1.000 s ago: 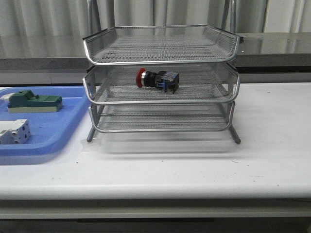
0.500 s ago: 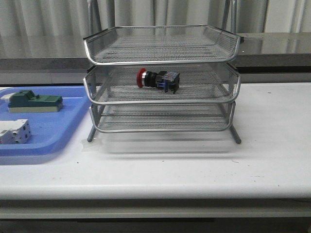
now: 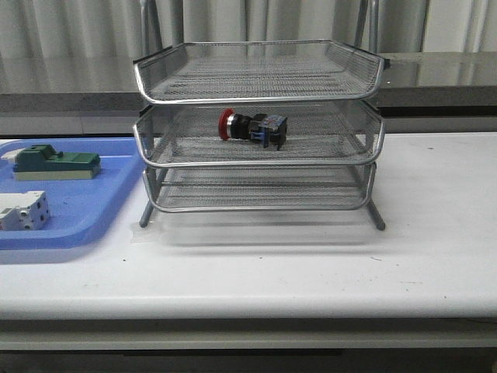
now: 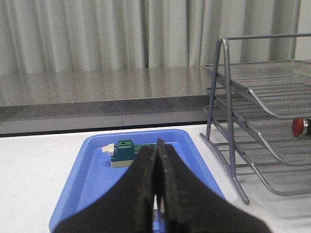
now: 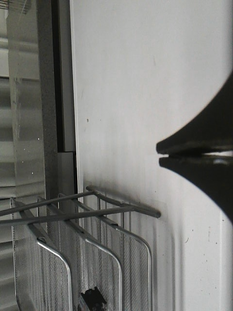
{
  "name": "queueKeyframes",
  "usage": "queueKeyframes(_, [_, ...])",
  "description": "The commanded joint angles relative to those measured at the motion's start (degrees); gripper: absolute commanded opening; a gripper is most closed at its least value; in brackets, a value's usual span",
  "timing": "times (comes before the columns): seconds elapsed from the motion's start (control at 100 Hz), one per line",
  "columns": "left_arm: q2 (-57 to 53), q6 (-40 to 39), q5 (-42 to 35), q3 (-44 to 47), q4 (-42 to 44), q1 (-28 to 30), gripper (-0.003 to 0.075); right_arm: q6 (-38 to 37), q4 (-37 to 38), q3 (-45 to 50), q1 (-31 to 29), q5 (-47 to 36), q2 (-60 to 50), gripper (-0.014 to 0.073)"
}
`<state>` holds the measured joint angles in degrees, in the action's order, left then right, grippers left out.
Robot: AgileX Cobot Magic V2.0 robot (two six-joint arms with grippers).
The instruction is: Place button on rack with both arms
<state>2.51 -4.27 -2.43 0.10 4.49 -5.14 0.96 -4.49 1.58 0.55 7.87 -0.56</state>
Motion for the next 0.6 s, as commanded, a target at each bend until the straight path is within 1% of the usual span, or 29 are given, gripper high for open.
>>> queueKeyframes(0.0, [-0.2,-1.2,-4.2,2.7,0.6,1.3,-0.0020,0.0,0.4,-0.9,0.0,-4.7,-1.3,-0.0060])
queueKeyframes(0.15, [-0.4,-1.2,-4.3,2.7,0.6,2.7,-0.0020,0.0,0.4,-0.9,0.0,-4.7,-1.3,-0.0060])
queueKeyframes(0.59, [-0.4,-1.2,-4.3,2.7,0.4,2.7,-0.0020,0.0,0.4,-0.9,0.0,-4.7,-1.3,-0.0060])
